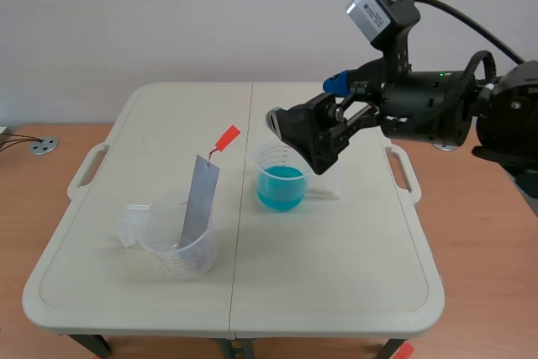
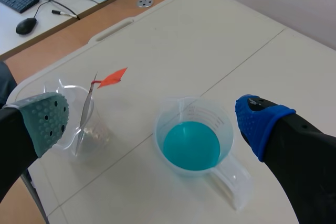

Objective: Hold the metal plate by the orange handle, dip it into the blue solution, take it out and point at it, then put the plate back in the beaker on the left.
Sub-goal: 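Return to the home posture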

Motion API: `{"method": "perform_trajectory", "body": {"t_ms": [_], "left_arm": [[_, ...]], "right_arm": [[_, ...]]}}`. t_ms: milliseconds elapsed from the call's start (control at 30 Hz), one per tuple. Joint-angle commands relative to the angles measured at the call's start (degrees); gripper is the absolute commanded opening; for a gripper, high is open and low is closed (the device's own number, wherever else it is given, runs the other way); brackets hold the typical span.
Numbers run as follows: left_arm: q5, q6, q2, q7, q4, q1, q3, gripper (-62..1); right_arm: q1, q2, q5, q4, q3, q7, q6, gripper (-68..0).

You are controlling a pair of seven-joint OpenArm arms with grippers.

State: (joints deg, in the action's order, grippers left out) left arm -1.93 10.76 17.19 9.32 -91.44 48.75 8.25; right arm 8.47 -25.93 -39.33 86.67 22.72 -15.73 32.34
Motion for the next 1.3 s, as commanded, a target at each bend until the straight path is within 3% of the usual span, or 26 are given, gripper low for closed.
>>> {"method": "perform_trajectory", "body": {"t_ms": [0,267,433,633,867,1267], "left_arm": [[-0.33,0.15,0.44,0.79,-2.45,-0.42,0.11,1.4],[-0.42,1.11,6.86,1.44,-13.38,-4.68,0.04,1.4],[-1.95,2.23,9.42,1.38,-17.07,-7.89,0.0,1.4],[-3.63,4.0,11.74,1.44,-19.41,-8.7,-0.39,1.4],[-4.52,4.0,12.5,2.36,-19.76,-2.58,-0.63,1.4],[-4.5,4.0,12.52,9.35,-21.27,4.9,-0.63,1.4]], "right_arm": [[-1.29,-1.9,0.59,1.62,-0.33,2.21,-0.22,-1.0],[-9.77,-9.03,3.63,6.67,-0.72,9.73,-3.02,-1.1],[-14.97,-10.91,4.7,8.9,-4.96,11.41,-3.21,-1.1],[-21.29,-11.87,4.68,10.45,-12.15,13.92,-3.23,-1.1],[-28.17,-11.87,4.7,11.91,-18.25,16.57,-3.19,-1.2],[-35.91,-11.82,7.69,15.89,-21.7,21.35,-3.28,-1.2]]}}
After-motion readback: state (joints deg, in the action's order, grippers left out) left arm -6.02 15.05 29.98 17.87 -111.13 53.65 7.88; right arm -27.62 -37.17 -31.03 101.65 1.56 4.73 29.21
